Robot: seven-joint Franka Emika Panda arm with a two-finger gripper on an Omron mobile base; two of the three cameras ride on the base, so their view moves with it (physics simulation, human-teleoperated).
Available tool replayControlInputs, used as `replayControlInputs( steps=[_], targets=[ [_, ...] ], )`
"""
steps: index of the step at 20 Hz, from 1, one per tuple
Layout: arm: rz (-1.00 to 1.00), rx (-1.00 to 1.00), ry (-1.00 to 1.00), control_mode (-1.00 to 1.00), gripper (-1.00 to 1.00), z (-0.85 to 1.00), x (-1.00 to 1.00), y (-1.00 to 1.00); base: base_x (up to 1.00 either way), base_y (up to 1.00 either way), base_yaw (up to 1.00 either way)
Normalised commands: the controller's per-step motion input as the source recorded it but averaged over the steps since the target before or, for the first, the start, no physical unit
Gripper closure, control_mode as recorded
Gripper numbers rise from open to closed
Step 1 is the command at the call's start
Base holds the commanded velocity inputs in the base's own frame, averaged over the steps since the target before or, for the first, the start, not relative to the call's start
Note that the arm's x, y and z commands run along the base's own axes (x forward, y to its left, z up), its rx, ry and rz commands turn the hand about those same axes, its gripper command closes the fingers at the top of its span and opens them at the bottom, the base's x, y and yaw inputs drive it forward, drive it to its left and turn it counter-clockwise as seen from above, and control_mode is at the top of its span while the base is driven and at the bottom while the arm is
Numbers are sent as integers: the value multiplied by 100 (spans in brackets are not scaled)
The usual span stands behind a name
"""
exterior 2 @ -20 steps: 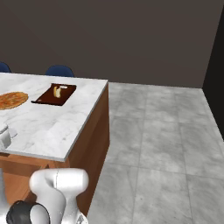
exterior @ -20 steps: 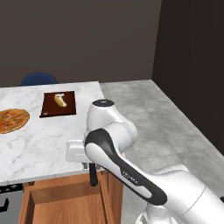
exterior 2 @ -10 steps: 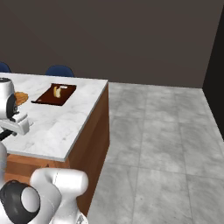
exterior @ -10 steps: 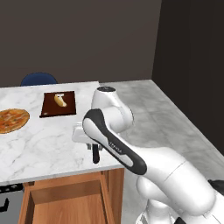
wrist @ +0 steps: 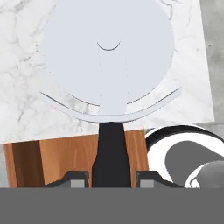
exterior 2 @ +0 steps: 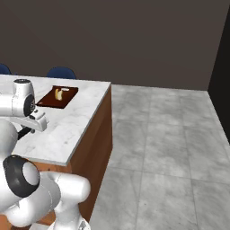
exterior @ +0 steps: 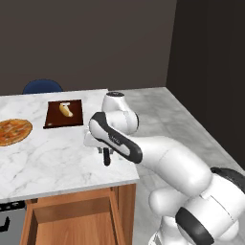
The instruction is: Take the pizza cutter from the drawer on the left and place it on the dining counter for cutting.
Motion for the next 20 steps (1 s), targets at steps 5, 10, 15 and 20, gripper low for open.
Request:
replayControlInputs(
  steps=[5,10,15,20],
  targets=[
    [0,-5,0,-100,100,-46,70,0,0,0,0],
    [0,-3,0,-100,100,-38,61,0,0,0,0],
    [0,-1,0,-100,100,-23,55,7,0,0,0],
    [0,0,0,-100,100,-29,38,2,0,0,0]
  ],
)
